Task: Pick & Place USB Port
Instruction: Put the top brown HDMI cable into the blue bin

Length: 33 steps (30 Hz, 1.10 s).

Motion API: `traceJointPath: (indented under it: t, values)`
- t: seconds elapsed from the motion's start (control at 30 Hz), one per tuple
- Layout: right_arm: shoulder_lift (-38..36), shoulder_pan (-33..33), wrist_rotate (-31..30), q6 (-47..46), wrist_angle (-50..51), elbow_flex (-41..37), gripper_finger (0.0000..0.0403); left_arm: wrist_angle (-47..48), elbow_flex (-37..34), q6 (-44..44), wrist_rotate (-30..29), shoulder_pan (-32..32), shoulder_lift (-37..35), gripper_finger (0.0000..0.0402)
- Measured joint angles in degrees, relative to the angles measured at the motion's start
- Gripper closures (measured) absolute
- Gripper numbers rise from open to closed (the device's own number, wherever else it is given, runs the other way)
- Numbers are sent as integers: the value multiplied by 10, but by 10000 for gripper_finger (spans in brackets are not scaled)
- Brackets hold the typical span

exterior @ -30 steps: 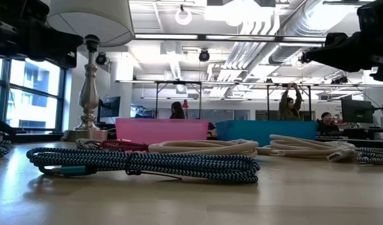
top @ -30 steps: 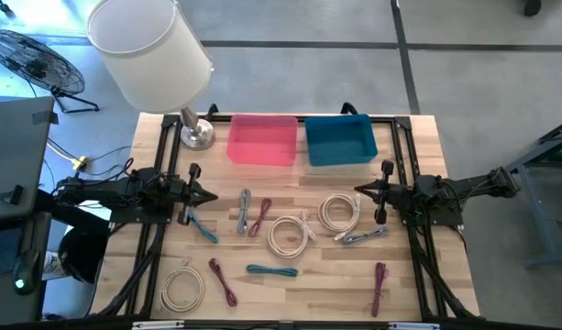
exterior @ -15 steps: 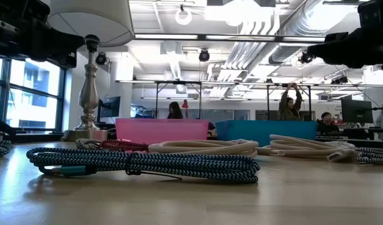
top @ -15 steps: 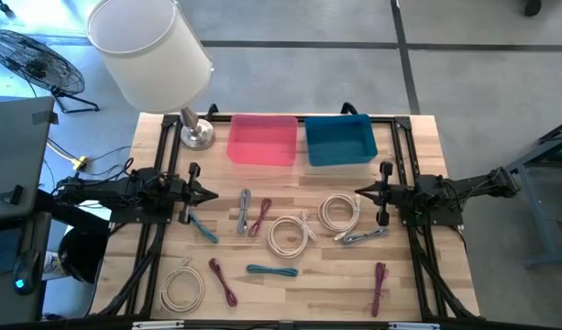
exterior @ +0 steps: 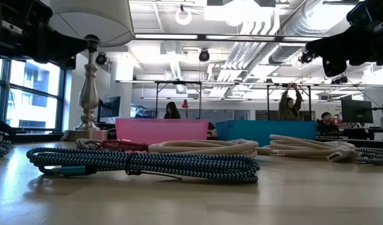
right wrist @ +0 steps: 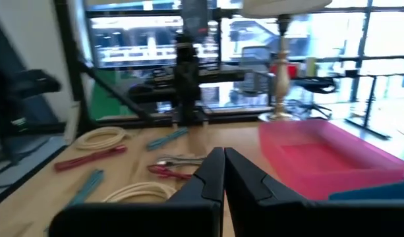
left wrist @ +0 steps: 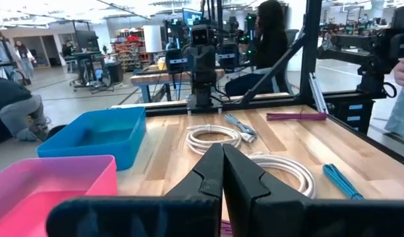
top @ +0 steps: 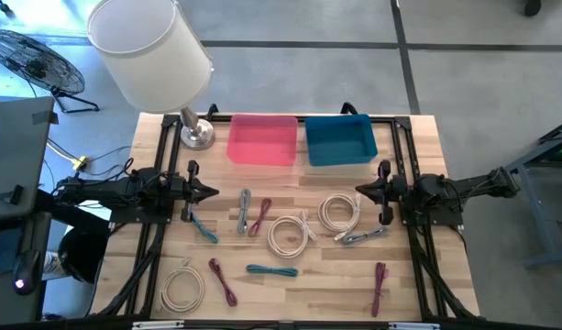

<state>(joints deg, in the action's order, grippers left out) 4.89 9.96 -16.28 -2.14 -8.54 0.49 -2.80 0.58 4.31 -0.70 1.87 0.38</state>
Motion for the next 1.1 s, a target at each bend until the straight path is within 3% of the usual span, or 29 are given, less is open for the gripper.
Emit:
traceJointPath:
  t: [0.47, 0.83, 1.1]
  values:
    - [0, 0, -4, -4, 0, 0, 396, 24, 0, 50, 11, 0, 0, 388]
    - [0, 0, -28, 17, -21, 5, 291, 50, 36, 134, -51, 0, 7, 310]
    - [34, 1, 2, 87, 67, 117, 273, 102, 101, 228, -61, 0, 6, 311]
